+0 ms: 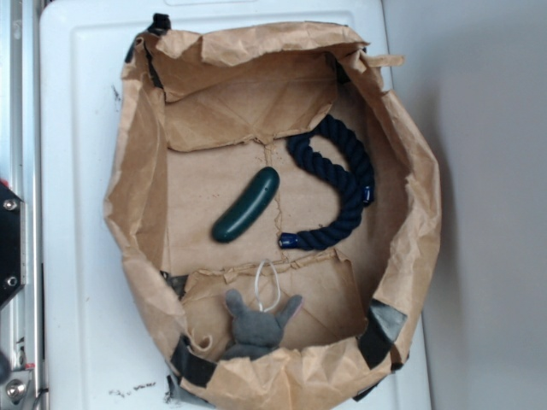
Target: Grab the plastic pickle.
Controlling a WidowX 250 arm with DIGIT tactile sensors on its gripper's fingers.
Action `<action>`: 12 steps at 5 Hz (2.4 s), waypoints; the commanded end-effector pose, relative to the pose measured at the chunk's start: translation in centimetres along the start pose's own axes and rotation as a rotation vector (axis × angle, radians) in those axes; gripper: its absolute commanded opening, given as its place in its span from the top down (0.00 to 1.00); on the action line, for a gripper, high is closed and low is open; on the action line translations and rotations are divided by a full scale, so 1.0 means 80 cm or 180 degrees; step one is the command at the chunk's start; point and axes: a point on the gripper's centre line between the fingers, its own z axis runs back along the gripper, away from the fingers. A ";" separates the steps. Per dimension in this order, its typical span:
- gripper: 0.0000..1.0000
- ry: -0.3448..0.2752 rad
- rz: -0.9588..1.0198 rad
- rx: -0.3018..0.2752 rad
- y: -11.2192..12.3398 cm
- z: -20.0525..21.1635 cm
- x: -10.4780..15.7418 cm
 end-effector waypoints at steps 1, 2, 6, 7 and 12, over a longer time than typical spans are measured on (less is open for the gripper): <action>0.00 0.0000 0.0000 0.0000 0.000 0.000 0.000; 0.00 0.0012 0.0149 -0.0019 -0.005 -0.007 0.042; 0.00 -0.0365 0.1658 -0.0510 0.044 -0.076 0.227; 0.00 -0.0365 0.1658 -0.0510 0.044 -0.076 0.227; 0.00 -0.0464 0.1418 -0.0345 0.053 -0.103 0.170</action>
